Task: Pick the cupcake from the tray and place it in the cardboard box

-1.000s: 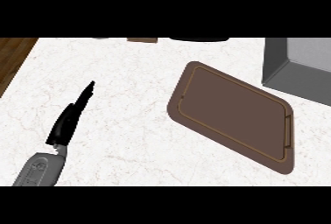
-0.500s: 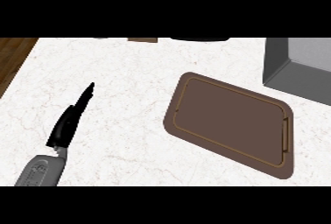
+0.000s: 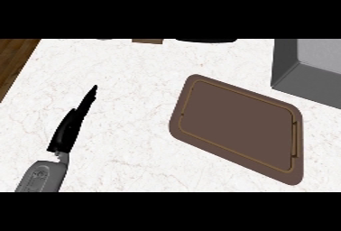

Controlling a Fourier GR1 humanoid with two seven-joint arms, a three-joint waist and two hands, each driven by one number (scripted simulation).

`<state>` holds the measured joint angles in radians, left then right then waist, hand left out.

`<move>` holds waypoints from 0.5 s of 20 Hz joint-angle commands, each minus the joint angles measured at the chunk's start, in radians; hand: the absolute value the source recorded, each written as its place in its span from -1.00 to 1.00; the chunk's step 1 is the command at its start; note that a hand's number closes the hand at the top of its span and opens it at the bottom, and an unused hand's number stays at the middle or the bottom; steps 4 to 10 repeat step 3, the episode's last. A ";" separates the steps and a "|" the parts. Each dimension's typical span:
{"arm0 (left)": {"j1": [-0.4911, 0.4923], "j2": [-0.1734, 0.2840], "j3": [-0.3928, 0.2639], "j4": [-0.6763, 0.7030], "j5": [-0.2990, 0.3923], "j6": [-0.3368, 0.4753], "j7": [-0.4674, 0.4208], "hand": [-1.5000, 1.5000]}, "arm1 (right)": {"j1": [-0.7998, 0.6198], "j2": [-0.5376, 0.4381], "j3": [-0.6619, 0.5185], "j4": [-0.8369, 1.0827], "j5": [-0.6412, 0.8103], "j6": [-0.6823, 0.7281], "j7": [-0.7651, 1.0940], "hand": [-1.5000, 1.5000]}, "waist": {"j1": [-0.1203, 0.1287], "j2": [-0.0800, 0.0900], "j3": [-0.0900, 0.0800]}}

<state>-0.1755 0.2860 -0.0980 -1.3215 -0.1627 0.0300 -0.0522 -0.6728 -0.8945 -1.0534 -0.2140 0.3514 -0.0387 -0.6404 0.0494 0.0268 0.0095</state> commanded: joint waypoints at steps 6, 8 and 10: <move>-0.016 -0.010 -0.002 0.014 -0.008 0.002 0.002 0.00 | 0.042 -0.026 0.015 0.019 0.010 0.020 -0.029 -1.00 | 0.005 0.002 0.001; -0.016 -0.010 -0.002 0.014 -0.008 0.002 0.002 0.00 | 0.042 -0.026 0.015 0.019 0.010 0.020 -0.029 -1.00 | 0.005 0.002 0.001; -0.016 -0.010 -0.002 0.014 -0.008 0.002 0.002 0.00 | 0.042 -0.026 0.015 0.019 0.010 0.020 -0.029 -1.00 | 0.005 0.002 0.001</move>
